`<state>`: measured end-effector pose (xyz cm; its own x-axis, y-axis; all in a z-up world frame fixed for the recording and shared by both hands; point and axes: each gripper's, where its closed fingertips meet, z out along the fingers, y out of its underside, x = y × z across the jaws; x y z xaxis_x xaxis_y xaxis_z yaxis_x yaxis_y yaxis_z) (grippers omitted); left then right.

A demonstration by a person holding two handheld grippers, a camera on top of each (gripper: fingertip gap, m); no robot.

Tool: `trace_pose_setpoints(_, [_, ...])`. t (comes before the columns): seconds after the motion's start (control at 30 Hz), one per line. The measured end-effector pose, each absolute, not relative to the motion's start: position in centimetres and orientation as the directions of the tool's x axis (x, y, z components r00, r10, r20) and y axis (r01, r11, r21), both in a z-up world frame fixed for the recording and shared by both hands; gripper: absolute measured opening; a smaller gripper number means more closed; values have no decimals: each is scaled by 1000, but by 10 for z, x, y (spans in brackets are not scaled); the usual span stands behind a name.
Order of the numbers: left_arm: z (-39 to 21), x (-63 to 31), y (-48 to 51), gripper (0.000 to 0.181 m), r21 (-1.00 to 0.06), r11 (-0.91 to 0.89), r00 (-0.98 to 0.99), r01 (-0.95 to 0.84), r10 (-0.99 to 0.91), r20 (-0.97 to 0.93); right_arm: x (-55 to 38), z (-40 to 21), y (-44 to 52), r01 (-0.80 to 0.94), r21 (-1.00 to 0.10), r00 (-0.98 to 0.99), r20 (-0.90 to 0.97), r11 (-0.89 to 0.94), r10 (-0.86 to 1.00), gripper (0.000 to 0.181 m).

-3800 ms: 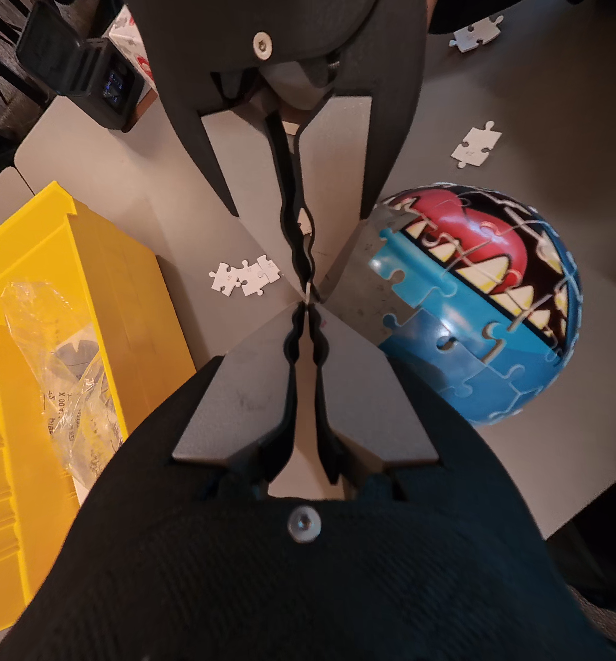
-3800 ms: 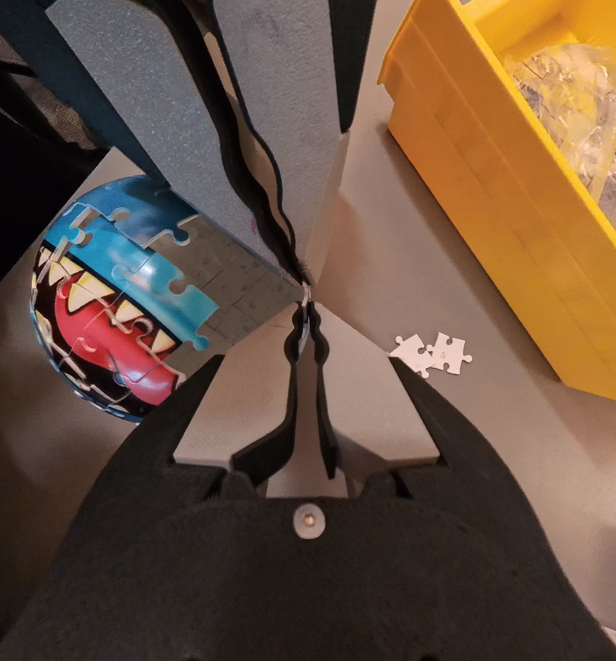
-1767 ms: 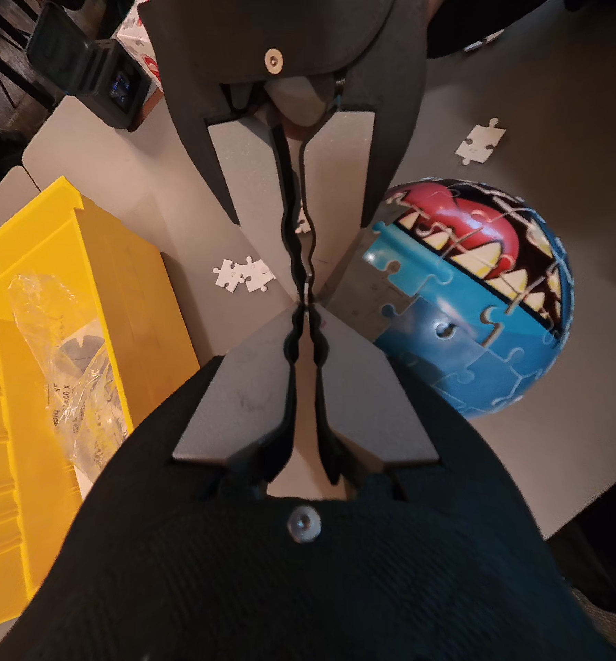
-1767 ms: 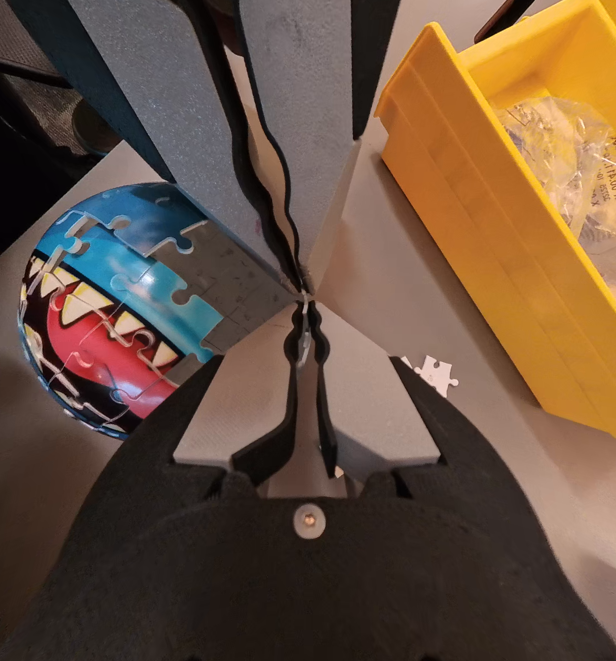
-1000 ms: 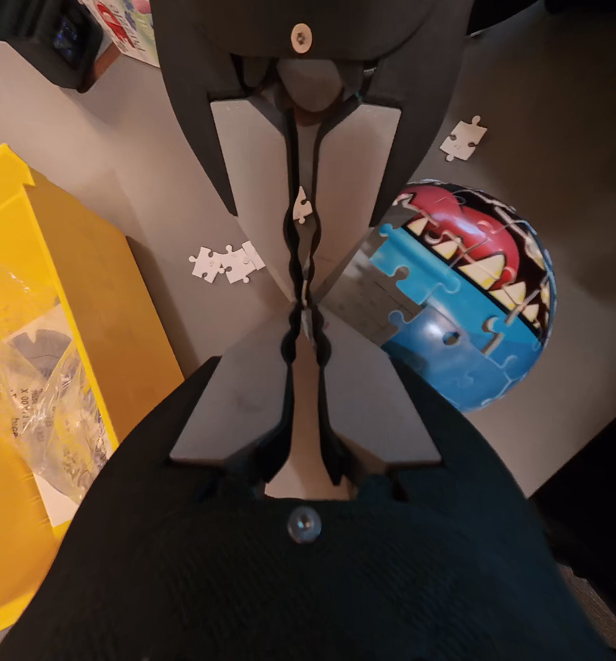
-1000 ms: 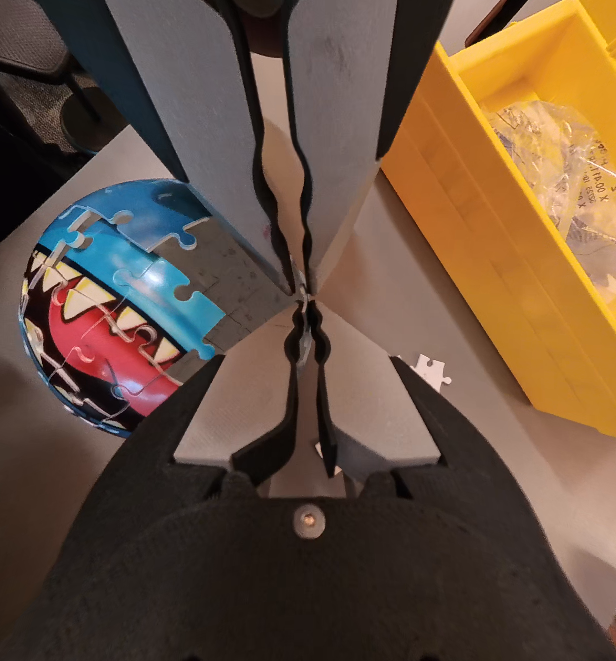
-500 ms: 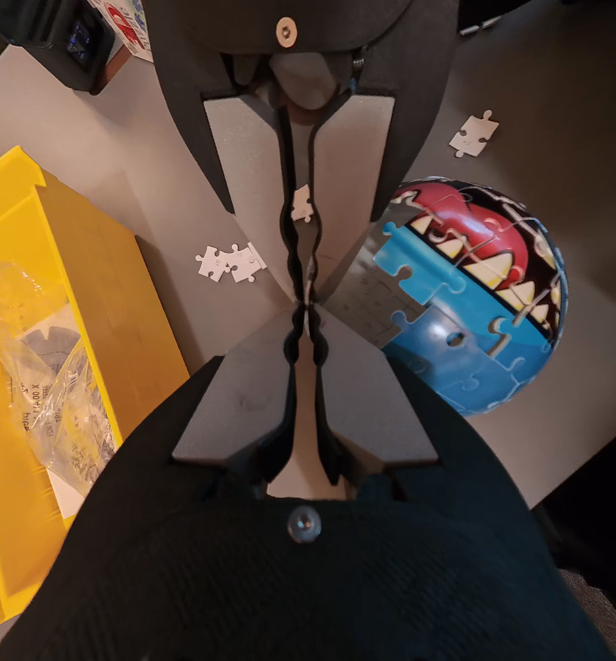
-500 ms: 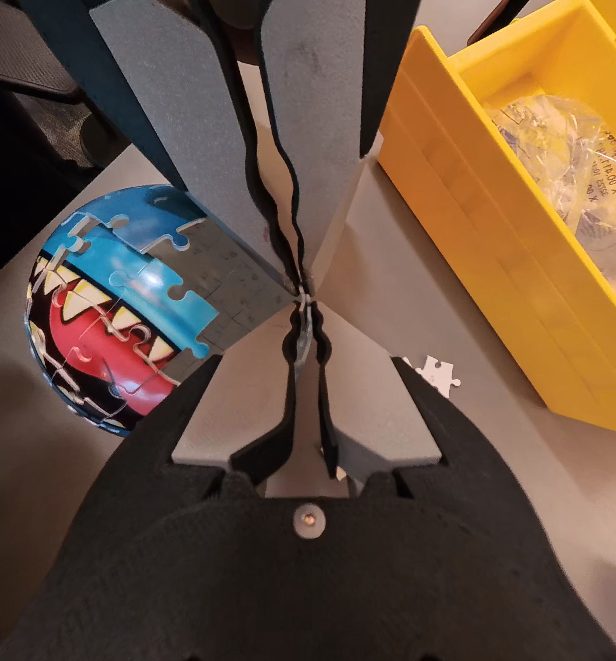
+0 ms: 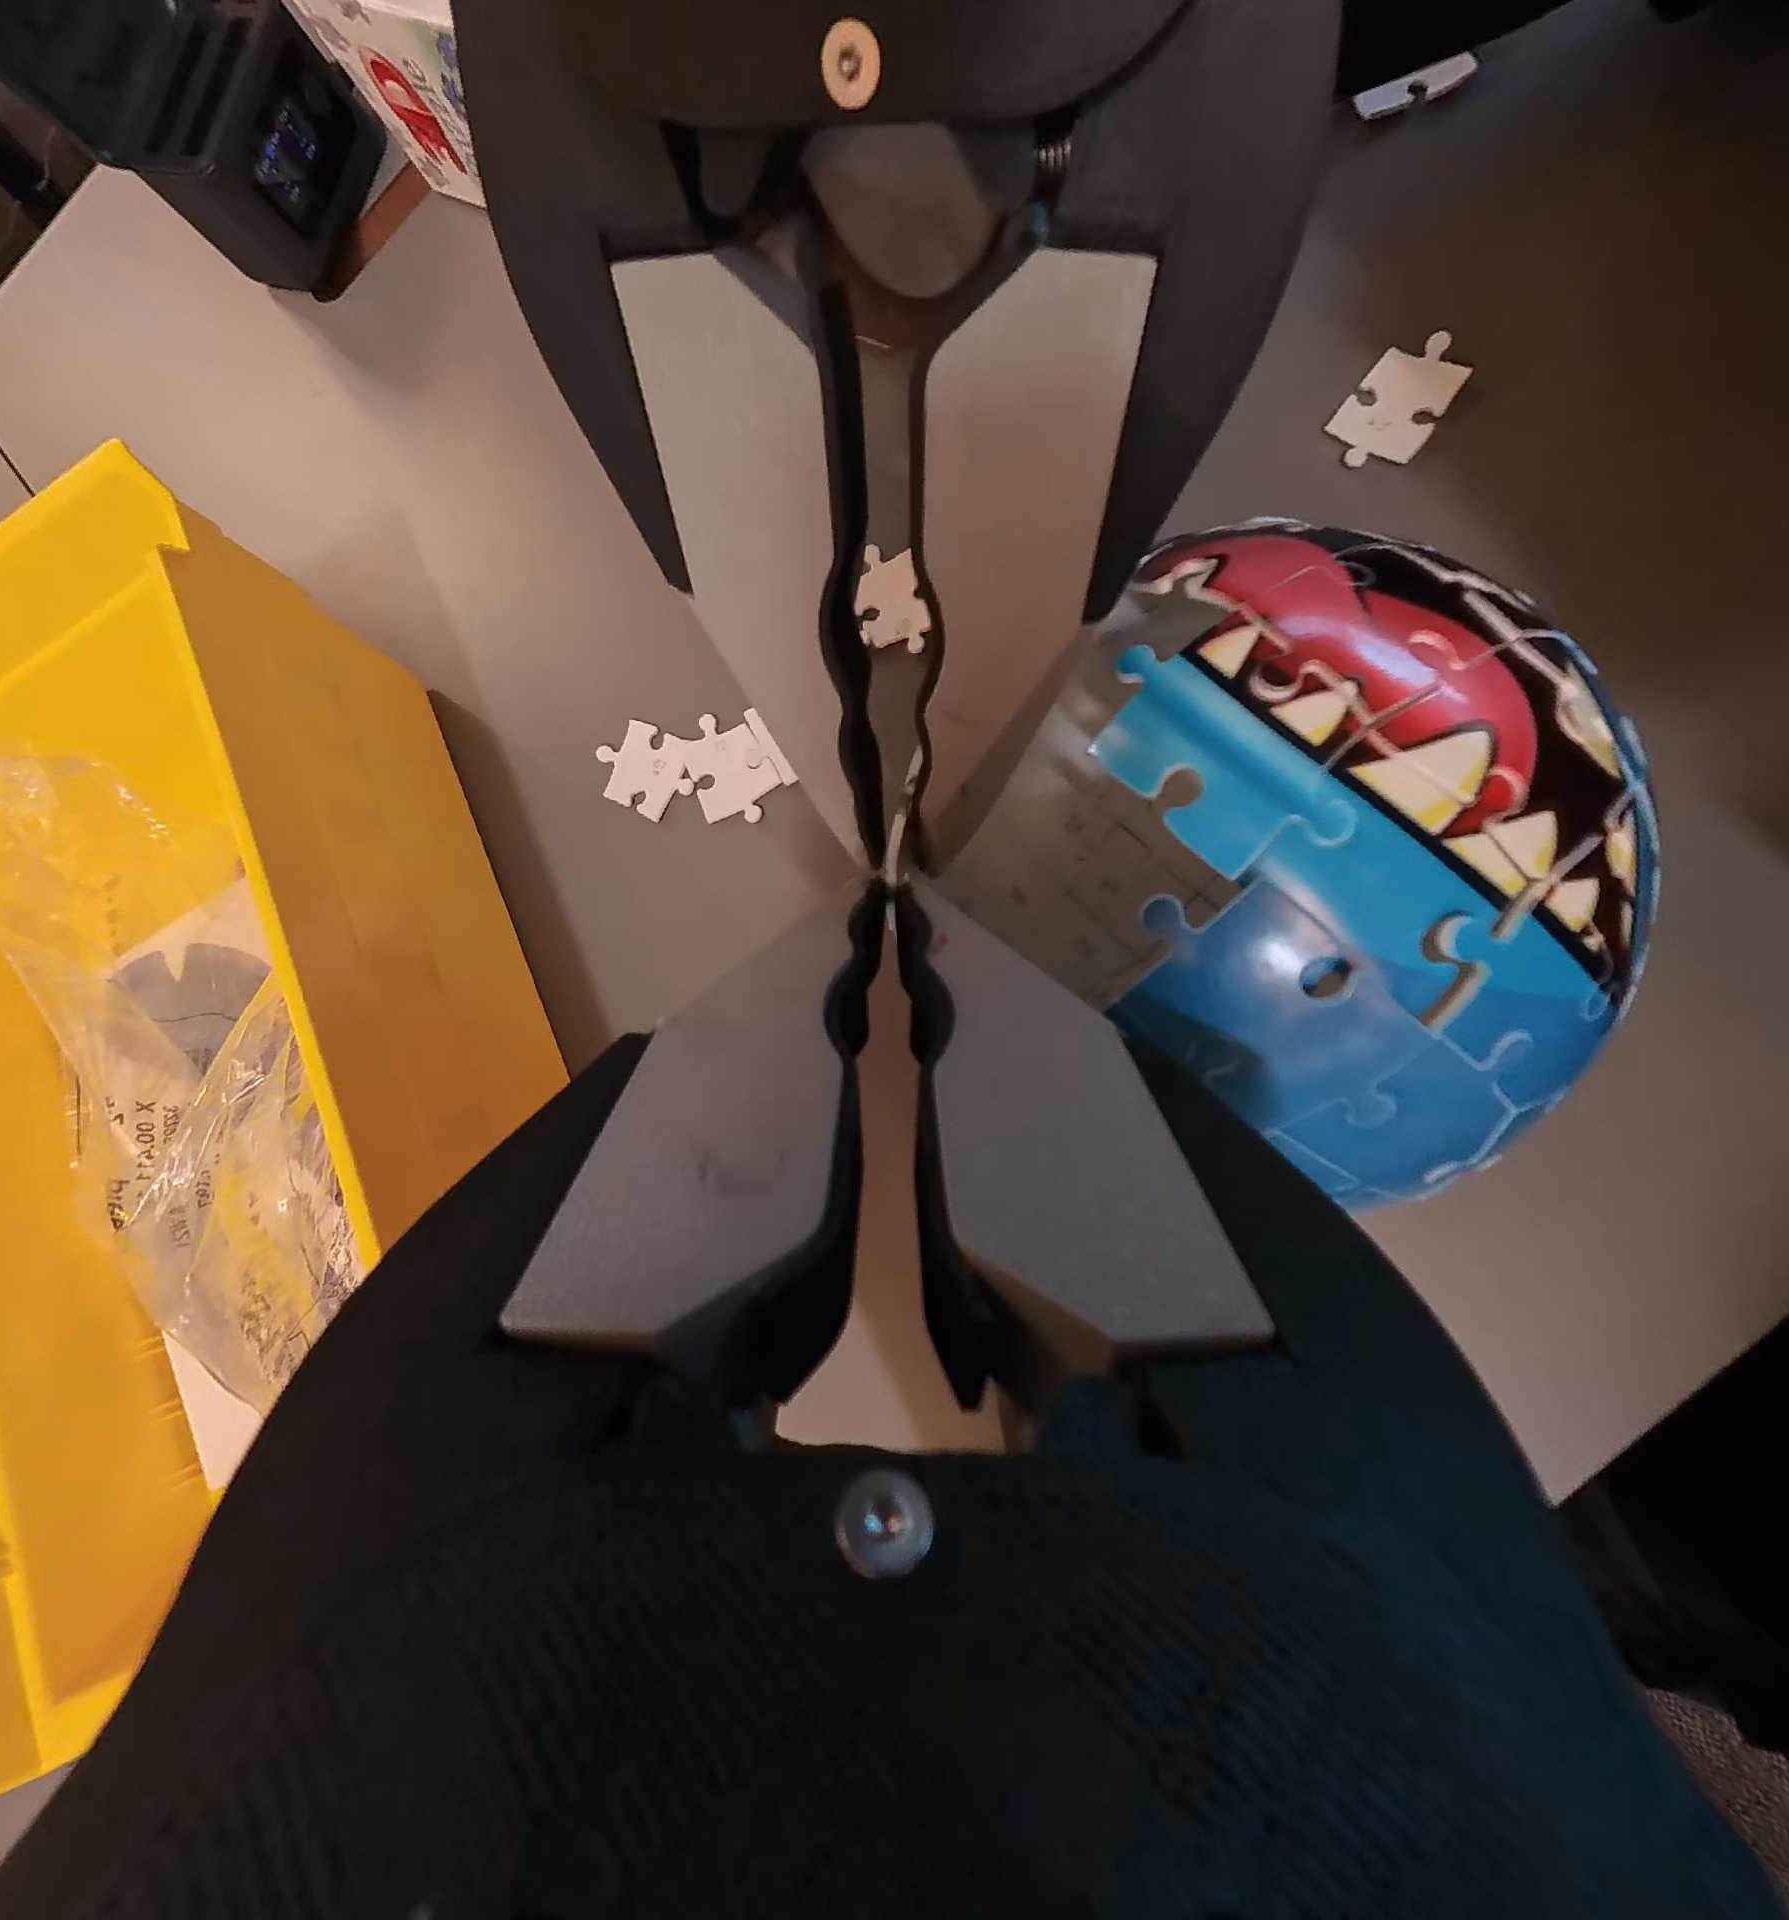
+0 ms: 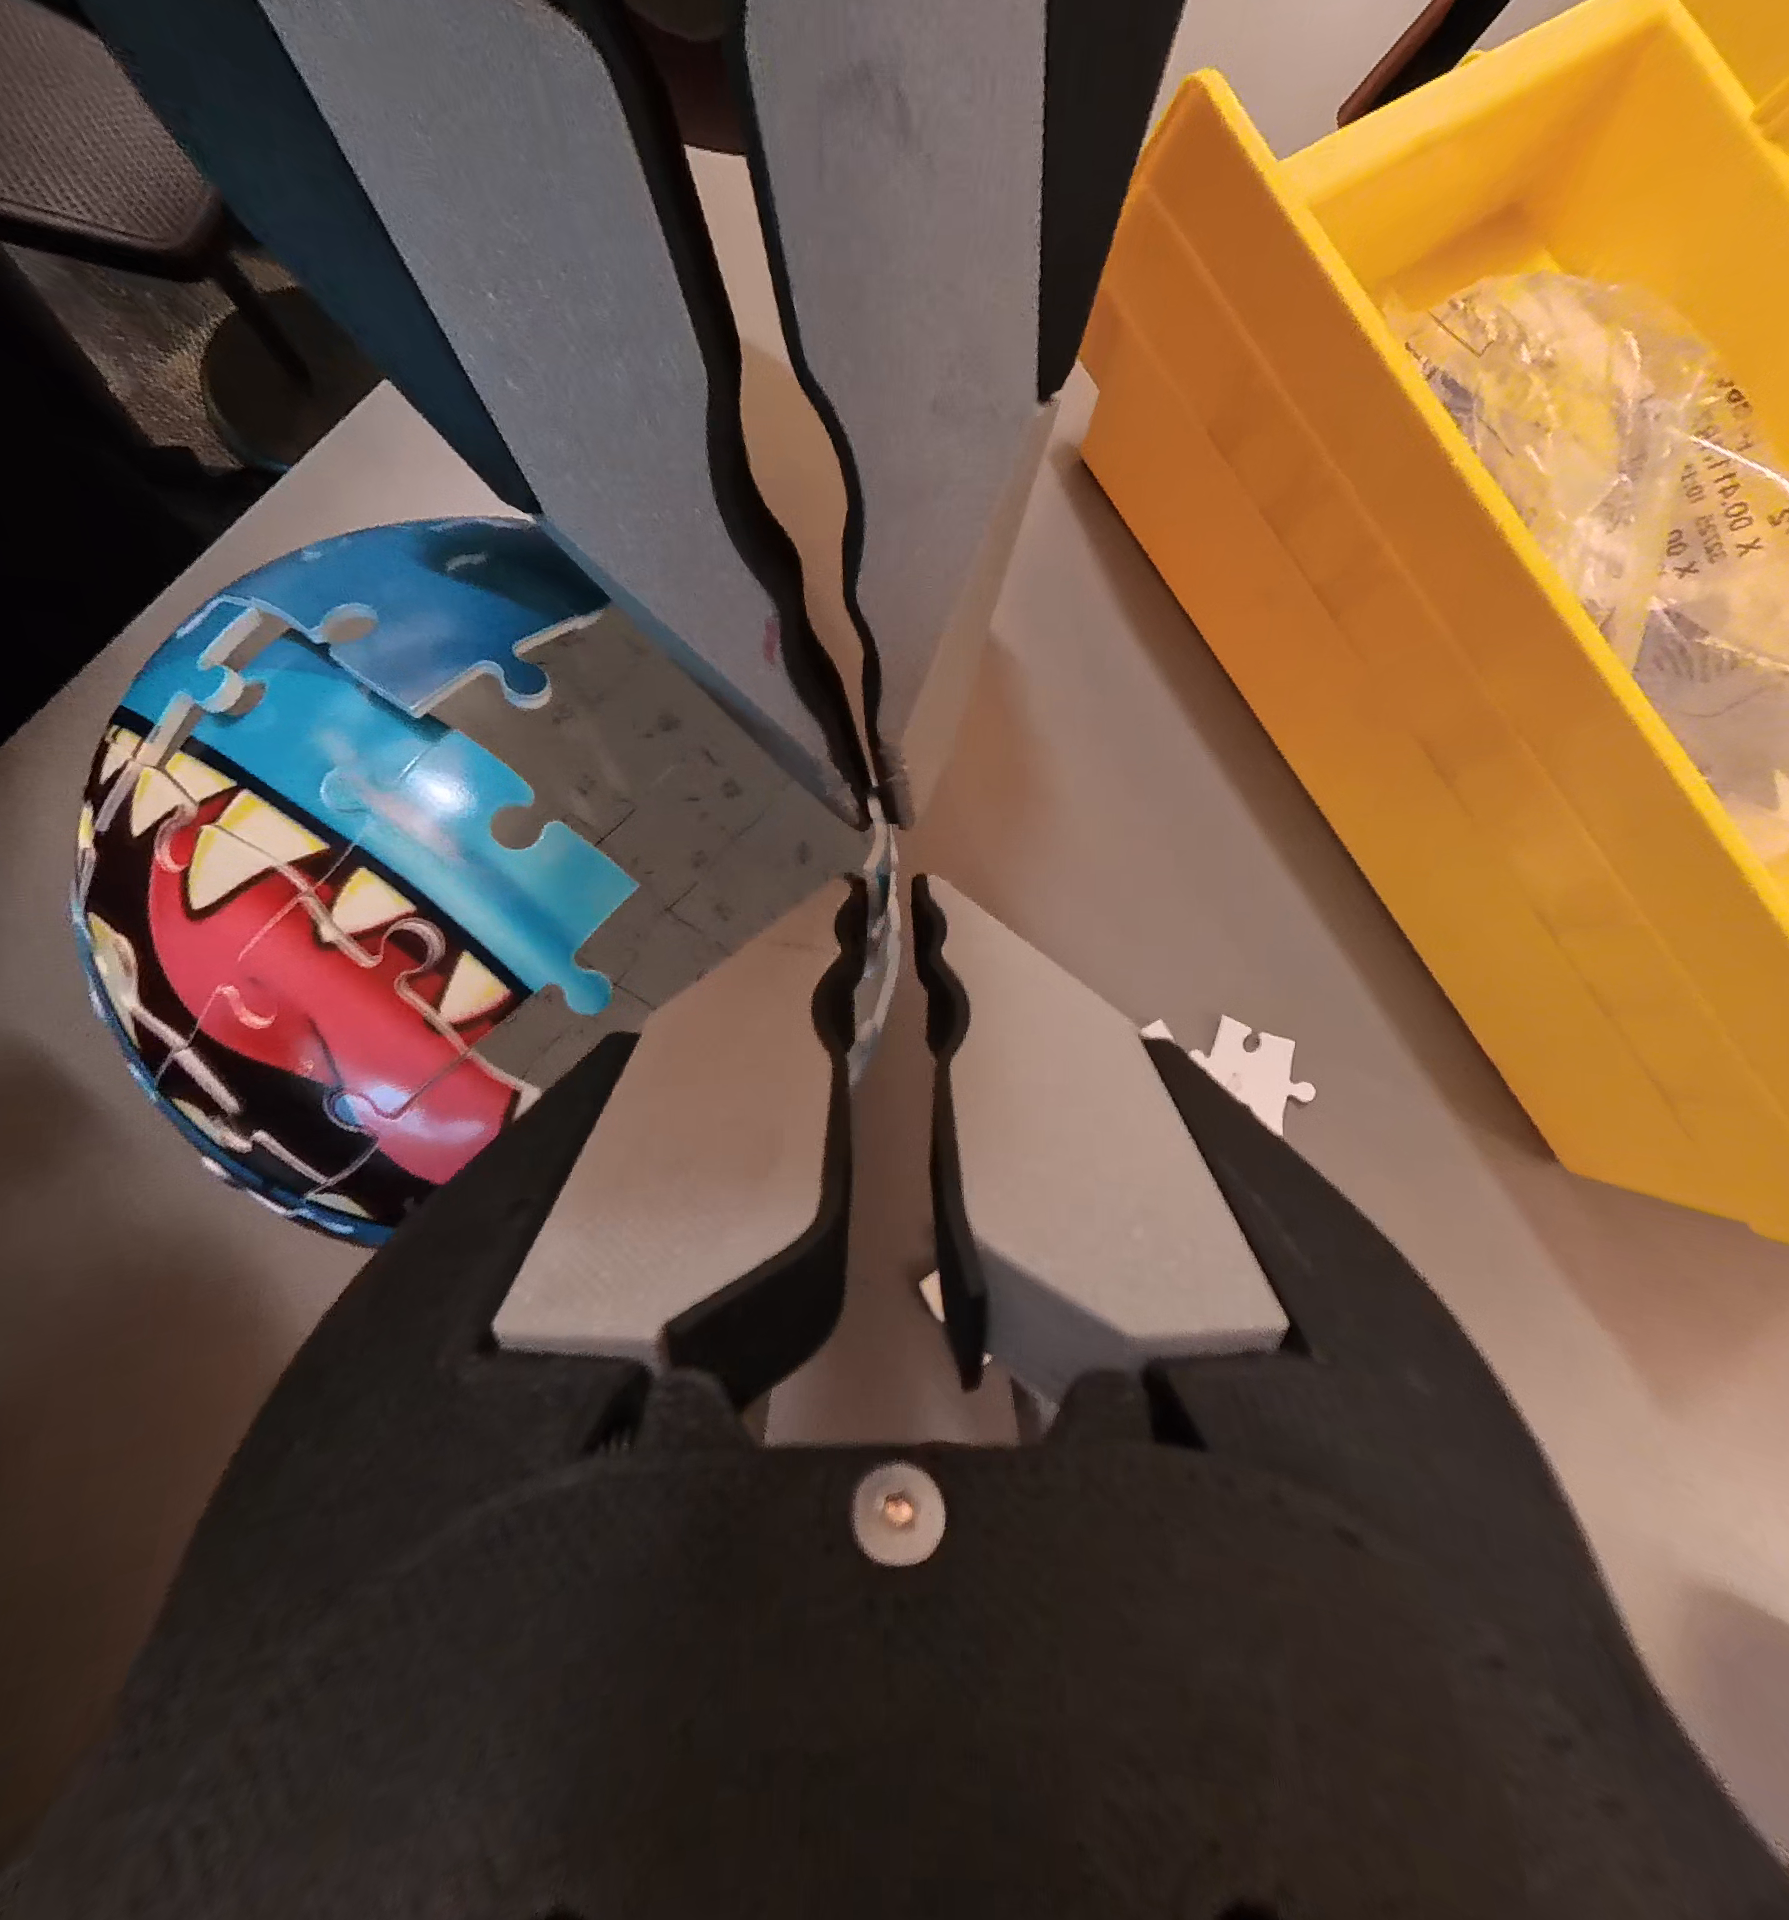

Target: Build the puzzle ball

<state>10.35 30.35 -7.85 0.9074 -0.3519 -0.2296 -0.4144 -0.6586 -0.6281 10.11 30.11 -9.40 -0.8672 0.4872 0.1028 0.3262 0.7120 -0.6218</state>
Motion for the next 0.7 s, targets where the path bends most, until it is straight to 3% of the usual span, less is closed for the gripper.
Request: trace_pose_setpoints(0.7, [-80, 102, 302, 0, -652, -652, 919, -386, -332, -212, 98, -94, 293, 252, -695, -894, 99, 674, 437, 1])
